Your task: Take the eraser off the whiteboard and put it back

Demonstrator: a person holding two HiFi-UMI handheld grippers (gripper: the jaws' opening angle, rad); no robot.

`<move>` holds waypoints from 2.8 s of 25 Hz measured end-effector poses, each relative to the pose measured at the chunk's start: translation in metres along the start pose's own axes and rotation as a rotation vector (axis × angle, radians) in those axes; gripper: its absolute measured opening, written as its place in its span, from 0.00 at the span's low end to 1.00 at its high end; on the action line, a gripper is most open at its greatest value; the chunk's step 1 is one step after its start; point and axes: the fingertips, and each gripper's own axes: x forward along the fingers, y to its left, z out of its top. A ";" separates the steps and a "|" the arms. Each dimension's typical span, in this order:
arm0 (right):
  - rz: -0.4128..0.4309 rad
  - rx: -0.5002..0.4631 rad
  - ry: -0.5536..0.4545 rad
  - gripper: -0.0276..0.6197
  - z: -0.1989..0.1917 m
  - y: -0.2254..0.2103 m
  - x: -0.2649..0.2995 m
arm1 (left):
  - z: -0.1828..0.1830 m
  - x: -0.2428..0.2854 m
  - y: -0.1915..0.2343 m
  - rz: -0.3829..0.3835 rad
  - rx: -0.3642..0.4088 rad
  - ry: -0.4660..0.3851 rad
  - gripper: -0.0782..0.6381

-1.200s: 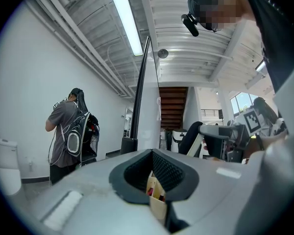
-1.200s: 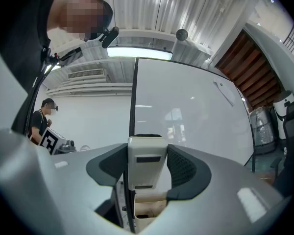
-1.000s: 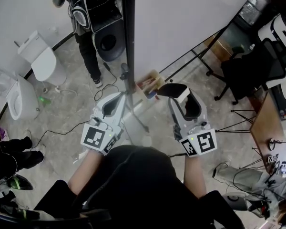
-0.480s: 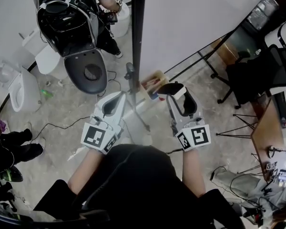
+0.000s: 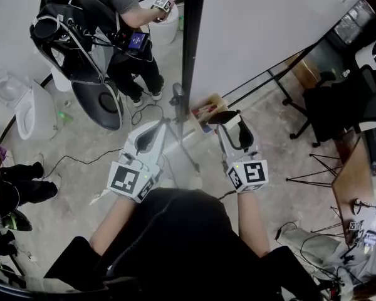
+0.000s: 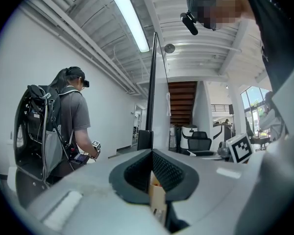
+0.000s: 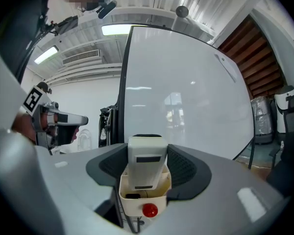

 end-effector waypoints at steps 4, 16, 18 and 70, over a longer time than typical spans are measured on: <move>0.004 -0.014 0.029 0.44 -0.014 0.003 0.008 | 0.001 -0.004 0.006 0.016 0.001 0.006 0.12; -0.004 -0.069 0.076 0.44 -0.045 0.011 0.023 | -0.006 -0.005 0.016 0.028 0.006 0.017 0.12; -0.013 -0.080 0.084 0.45 -0.048 0.012 0.022 | -0.006 -0.005 0.017 0.026 0.006 0.017 0.12; -0.012 -0.144 0.081 0.51 -0.050 0.030 0.011 | -0.002 -0.009 0.010 -0.012 0.003 0.002 0.12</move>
